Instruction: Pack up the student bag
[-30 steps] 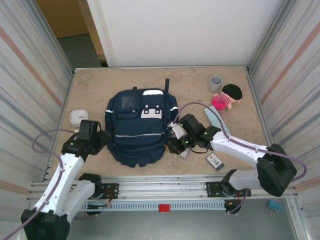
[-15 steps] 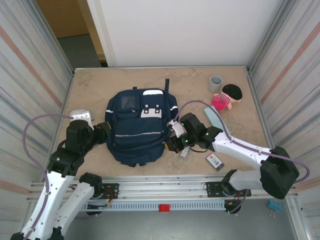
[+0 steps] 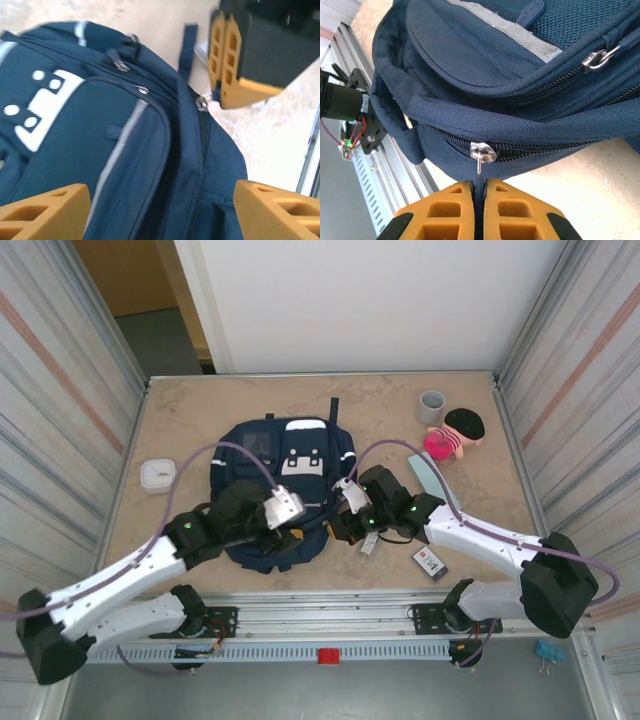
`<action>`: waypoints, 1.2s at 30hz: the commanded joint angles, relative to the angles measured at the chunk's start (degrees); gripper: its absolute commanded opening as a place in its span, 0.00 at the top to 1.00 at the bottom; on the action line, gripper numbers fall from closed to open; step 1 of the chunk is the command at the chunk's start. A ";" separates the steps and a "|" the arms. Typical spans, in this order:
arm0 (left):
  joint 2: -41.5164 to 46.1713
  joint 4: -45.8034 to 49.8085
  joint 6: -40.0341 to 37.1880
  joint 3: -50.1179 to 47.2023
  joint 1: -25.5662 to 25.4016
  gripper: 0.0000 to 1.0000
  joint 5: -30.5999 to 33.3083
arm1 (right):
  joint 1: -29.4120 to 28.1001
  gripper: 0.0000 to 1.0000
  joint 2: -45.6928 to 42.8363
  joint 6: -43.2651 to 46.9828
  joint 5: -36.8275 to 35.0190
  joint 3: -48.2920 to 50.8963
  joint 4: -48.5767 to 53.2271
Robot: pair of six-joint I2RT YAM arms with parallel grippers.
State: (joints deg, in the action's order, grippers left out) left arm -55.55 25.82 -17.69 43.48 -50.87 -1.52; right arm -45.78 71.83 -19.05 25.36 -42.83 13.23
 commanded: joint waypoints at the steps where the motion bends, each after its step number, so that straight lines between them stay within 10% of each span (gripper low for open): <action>1: -5.15 -2.90 -8.60 0.46 -0.98 0.23 -0.17 | -0.63 1.00 -2.00 -0.99 1.09 -1.72 -4.25; 5: -10.73 -6.20 -10.12 0.96 -1.09 0.30 -0.88 | -0.89 1.00 -2.54 -1.08 1.16 -1.29 -4.60; 15: -6.25 -3.19 -13.65 0.44 -1.12 0.95 -1.78 | 7.72 1.00 -5.82 -3.03 -0.71 3.06 -3.78; 23: 4.59 -2.25 -10.47 -2.61 -0.98 0.99 -5.30 | 23.80 1.00 1.21 -7.64 0.32 4.62 -8.98; 31: 5.89 -5.74 -8.42 -2.91 -1.12 0.98 -9.40 | 26.53 1.00 14.28 -8.92 2.09 -2.22 -15.92; 33: 5.30 -5.46 -8.01 -2.65 -1.13 0.87 -6.85 | 26.24 1.00 13.56 -9.14 2.70 -2.33 -17.07; 36: 5.57 -4.33 -7.37 -1.48 -1.24 0.52 -3.82 | 26.02 0.64 9.33 -7.60 2.03 -1.66 -15.26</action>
State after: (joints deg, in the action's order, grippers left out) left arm -51.75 22.09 -26.37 39.66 -51.86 -6.31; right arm -21.50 84.51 -26.55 32.91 -43.29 -0.34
